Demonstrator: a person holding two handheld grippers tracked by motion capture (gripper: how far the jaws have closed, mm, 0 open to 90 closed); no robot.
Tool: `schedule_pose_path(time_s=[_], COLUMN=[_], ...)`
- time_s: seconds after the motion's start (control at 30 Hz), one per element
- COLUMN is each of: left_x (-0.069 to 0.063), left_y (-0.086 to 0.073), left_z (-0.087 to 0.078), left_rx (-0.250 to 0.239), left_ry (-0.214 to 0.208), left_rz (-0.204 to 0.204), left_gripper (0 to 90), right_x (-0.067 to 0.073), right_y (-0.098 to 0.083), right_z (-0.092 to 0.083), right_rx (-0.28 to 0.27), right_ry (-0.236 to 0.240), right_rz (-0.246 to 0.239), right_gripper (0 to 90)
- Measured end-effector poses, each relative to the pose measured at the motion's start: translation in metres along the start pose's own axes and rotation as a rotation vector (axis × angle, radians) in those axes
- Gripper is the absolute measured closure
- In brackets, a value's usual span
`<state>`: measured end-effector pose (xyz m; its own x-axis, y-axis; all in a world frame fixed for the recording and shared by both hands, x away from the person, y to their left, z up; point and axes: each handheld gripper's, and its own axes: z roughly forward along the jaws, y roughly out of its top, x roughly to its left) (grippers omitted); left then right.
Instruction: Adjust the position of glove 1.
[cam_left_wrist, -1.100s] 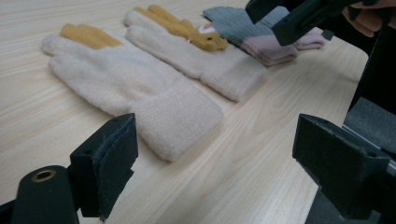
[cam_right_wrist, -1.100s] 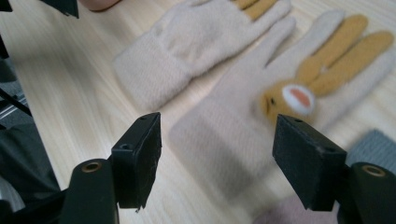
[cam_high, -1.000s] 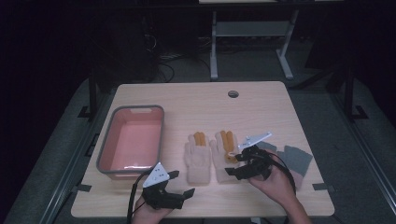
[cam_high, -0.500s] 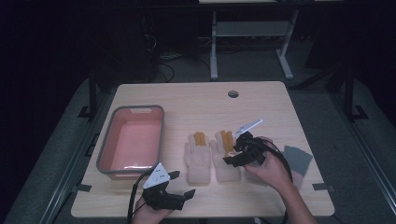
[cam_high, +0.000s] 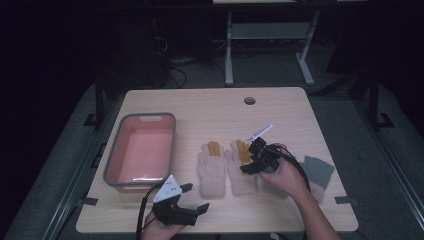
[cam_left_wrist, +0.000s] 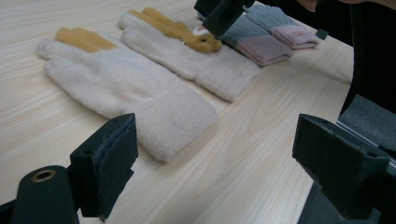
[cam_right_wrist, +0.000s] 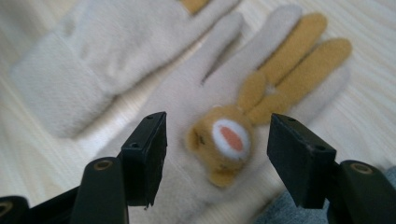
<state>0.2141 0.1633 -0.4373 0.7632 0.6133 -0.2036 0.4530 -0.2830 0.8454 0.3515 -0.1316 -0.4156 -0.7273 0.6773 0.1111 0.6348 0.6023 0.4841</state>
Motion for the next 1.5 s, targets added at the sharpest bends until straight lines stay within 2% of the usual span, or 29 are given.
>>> schedule_pose_path(time_s=[0.4, 0.5, 0.57, 0.63, 0.83, 1.07, 1.2, 1.33, 1.5], left_x=[0.001, 0.002, 0.002, 0.000, 0.000, 0.001, 0.001, -0.001, -0.001], left_y=[0.000, 0.000, 0.000, 0.000, 0.000, 0.001, 0.001, 0.001, 0.001], left_z=[0.000, 0.001, 0.000, 0.000, -0.002, -0.002, -0.003, -0.004, -0.004], left_rx=[0.004, 0.003, 0.002, 0.004, -0.001, -0.006, -0.009, -0.015, -0.021], left_ry=[0.000, 0.003, 0.003, 0.002, 0.004, 0.012, 0.019, 0.021, 0.021], left_rz=[0.003, -0.001, 0.000, 0.003, 0.006, 0.004, 0.013, 0.012, 0.003], left_gripper=[14.2, 14.2, 14.2, 14.2, 14.2, 14.2, 14.2, 14.2, 14.2], right_x=[-0.002, -0.001, 0.001, 0.002, 0.003, 0.004, 0.008, 0.013, 0.017], right_y=[0.004, 0.006, 0.007, 0.007, 0.010, 0.010, 0.014, 0.017, 0.019], right_z=[0.024, 0.028, 0.032, 0.033, 0.028, 0.014, 0.004, -0.005, -0.017], right_rx=[0.093, 0.107, 0.123, 0.127, 0.139, 0.096, 0.074, 0.065, 0.043], right_ry=[-0.037, -0.052, -0.087, -0.089, -0.087, -0.060, -0.063, -0.062, -0.069], right_rz=[0.000, -0.005, -0.012, -0.007, 0.040, 0.073, 0.066, 0.050, 0.052], right_gripper=[41.7, 47.6, 52.8, 55.8, 62.1, 63.4, 63.7, 63.7, 63.7])
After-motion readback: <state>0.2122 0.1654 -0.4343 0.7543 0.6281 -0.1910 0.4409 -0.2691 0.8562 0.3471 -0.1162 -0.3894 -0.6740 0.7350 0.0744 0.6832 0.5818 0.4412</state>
